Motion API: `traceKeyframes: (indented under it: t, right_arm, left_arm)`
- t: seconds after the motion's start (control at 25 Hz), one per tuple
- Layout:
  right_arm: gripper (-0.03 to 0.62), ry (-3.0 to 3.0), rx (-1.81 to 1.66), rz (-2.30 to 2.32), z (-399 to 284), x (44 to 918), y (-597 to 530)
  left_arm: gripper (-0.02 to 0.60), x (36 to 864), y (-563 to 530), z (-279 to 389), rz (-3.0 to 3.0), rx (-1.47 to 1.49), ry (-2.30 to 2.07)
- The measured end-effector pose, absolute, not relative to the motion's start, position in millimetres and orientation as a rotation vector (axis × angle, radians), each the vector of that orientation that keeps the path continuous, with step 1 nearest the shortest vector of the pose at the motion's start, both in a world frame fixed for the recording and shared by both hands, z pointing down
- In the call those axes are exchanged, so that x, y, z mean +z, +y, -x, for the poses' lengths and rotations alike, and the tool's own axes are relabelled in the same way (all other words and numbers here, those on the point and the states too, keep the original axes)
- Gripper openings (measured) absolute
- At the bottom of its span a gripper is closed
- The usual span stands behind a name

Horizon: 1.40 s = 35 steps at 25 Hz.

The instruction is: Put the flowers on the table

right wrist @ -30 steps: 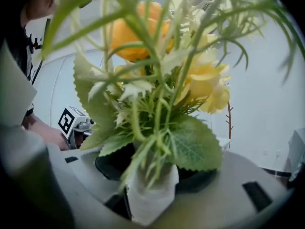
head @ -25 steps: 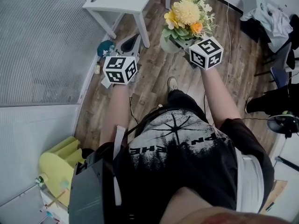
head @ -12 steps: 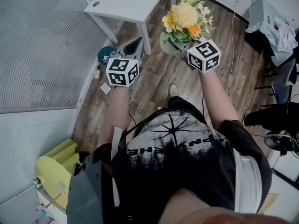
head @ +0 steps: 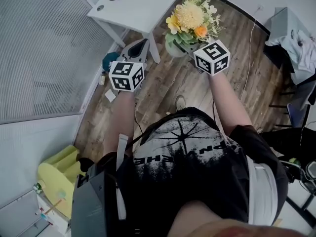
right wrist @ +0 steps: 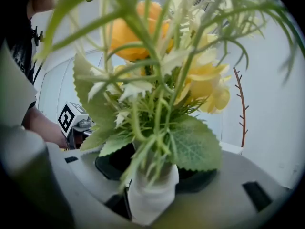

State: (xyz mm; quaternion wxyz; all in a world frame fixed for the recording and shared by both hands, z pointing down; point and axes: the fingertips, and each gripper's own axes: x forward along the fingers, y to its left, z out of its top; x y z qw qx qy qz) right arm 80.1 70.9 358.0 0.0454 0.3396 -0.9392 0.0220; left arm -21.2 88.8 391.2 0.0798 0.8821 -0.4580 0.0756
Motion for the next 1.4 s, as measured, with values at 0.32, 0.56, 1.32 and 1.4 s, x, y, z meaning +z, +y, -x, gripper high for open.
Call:
traceKeyframes:
  t: [0.32, 0.56, 1.32, 1.4]
  right_arm:
    - [0.250, -2.896, 0.058, -0.984, -116.9, 360.0, 12.2]
    - [0.250, -2.910, 0.063, -0.964, -128.3, 363.5, -16.8]
    - [0.252, -2.880, 0.060, -0.970, -95.7, 374.5, -113.4]
    - [0.250, -2.870, 0.062, -0.972, -74.2, 377.2, -138.6]
  left_arm:
    - [0.012, 392.6, 37.8, -4.6, -2.608, 0.219, -1.466]
    - [0.011, 399.1, 12.0, -10.0, -2.577, 0.233, -1.498]
    - [0.012, 408.9, -87.1, 28.6, -2.556, 0.235, -1.507]
    - [0.012, 410.6, -112.3, 48.1, -2.564, 0.235, -1.495]
